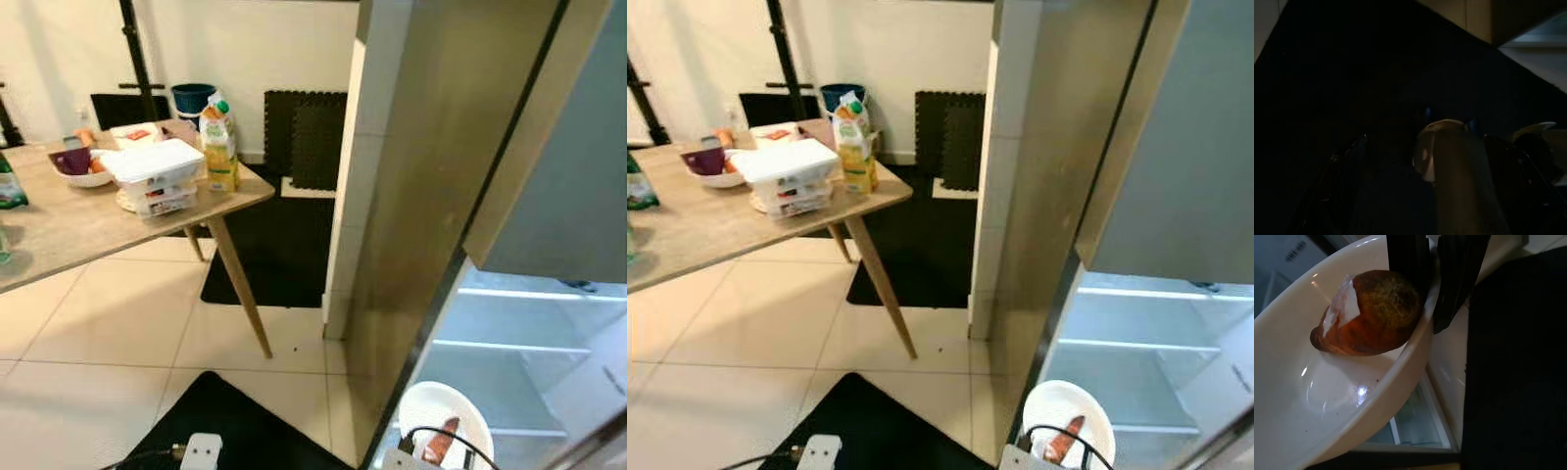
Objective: Restocking fridge
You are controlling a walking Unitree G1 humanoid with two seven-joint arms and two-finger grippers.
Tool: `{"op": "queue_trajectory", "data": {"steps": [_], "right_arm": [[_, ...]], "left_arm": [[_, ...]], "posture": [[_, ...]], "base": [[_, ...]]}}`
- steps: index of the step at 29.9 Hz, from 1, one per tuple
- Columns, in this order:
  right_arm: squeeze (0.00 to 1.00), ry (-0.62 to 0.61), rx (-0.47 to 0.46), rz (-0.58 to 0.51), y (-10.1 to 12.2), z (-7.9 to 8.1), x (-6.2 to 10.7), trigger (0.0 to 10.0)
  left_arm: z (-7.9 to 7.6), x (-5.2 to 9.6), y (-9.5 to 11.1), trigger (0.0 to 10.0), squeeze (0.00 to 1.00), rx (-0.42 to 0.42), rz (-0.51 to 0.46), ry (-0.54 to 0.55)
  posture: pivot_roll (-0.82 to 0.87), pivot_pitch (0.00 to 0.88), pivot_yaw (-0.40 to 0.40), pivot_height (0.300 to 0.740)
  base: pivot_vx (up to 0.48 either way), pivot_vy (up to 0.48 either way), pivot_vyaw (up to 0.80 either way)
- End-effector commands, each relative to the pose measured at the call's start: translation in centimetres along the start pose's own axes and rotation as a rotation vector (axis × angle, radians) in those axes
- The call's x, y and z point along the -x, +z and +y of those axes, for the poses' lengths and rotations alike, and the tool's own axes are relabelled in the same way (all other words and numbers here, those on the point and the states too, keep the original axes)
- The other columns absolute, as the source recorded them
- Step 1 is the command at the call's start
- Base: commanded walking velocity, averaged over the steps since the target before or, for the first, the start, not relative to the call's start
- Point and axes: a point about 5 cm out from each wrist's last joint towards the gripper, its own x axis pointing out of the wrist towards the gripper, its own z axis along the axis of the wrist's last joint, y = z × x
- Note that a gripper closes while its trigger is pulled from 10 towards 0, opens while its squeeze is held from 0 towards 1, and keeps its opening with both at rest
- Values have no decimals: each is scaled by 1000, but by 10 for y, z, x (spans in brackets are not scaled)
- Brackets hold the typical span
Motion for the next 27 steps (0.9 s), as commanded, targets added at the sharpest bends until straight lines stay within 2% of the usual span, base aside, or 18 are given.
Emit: {"op": "queue_trajectory", "data": {"steps": [1,6,12,27], "right_arm": [[0,-5,-3,27,-7,1,1,10000],[0,34,48,78,-17,7,3,10000],[0,31,51,103,-24,8,4,10000],[0,55,51,118,-29,13,5,10000]], "left_arm": [[-2,-1,4,10000,0,-7,-7,-9],[-3,-1,3,10000,0,-4,-5,-12],[-3,-1,2,10000,0,1,-3,-15],[-9,-2,0,10000,0,14,0,-47]], "posture": [[-35,0,-45,740],[-36,0,-47,740],[-39,0,-48,740],[-46,0,-46,740]], "base": [[0,0,0],[0,0,0],[0,0,0],[0,-420,0]]}}
